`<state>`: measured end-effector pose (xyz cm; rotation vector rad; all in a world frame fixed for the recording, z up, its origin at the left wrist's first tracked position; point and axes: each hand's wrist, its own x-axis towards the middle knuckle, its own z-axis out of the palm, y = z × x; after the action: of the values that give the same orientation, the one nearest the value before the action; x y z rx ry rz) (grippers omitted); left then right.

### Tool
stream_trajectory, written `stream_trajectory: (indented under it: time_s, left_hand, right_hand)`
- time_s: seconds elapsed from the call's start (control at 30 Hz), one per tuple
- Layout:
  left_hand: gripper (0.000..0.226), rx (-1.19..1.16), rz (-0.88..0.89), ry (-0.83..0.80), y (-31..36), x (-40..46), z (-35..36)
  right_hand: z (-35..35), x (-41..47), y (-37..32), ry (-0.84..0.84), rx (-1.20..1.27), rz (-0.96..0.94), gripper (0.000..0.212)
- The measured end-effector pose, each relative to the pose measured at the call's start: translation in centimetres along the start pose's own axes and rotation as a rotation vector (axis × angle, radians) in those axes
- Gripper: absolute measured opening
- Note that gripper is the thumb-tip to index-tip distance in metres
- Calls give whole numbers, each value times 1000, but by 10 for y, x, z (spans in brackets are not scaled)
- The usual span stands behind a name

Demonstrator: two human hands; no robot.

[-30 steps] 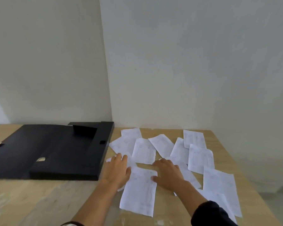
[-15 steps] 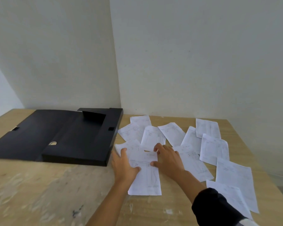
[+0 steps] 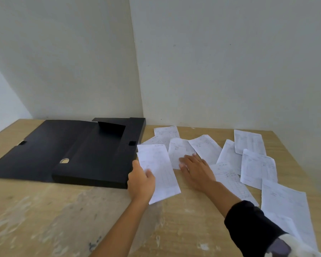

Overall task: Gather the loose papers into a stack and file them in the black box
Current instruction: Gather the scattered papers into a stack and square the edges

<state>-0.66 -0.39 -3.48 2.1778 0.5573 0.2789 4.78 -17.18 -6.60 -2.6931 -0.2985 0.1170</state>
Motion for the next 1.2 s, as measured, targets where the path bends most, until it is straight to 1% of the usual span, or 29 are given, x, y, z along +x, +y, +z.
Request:
stream_trajectory:
  time_s: [0.07, 0.2, 0.27, 0.4, 0.47, 0.53, 0.6, 0.7, 0.8, 0.93, 1.03, 1.13, 1.17, 1.2]
  left_hand:
    - [13, -2, -10, 42, 4, 5, 2]
    - [18, -18, 8, 3, 10, 17, 16]
    - [17, -38, 2, 21, 13, 24, 23]
    - [17, -75, 12, -63, 15, 41, 40]
    - [16, -74, 22, -59, 16, 47, 49]
    - [27, -7, 22, -20, 14, 52, 62]
    - [40, 73, 8, 20, 13, 54, 74]
    - [48, 53, 9, 14, 15, 57, 85]
    - [46, -28, 41, -12, 17, 67, 89]
    - [44, -27, 182, -25, 16, 80, 88]
    - [44, -44, 212, -32, 18, 90, 84]
    - [46, -85, 218, -37, 15, 98, 81]
    - [46, -95, 214, -42, 13, 100, 81]
    - [47, -106, 212, -49, 12, 102, 80]
  right_hand:
    - [-4, 8, -2, -18, 55, -21, 37]
    - [-11, 21, -8, -15, 224, -23, 30]
    - [-14, 28, -5, -20, 243, -24, 28]
    - [-18, 39, 5, 90, 396, 64, 31]
    - [-17, 46, 6, 121, 359, 75, 32]
    - [-11, 52, 5, 145, 305, 81, 35]
    - [-7, 59, 0, 161, 318, 90, 36]
    - [-10, 70, -4, 189, 396, 100, 38]
    - [-13, 79, 1, 232, 385, 166, 45]
    - [-12, 89, -4, 138, 312, 199, 50]
    - [-16, 100, -11, 177, 422, 271, 52]
    - [-20, 110, -13, 178, 550, 375, 61]
    - [-20, 112, -13, 166, 561, 388, 59]
    - [-20, 115, -14, 152, 556, 390, 52]
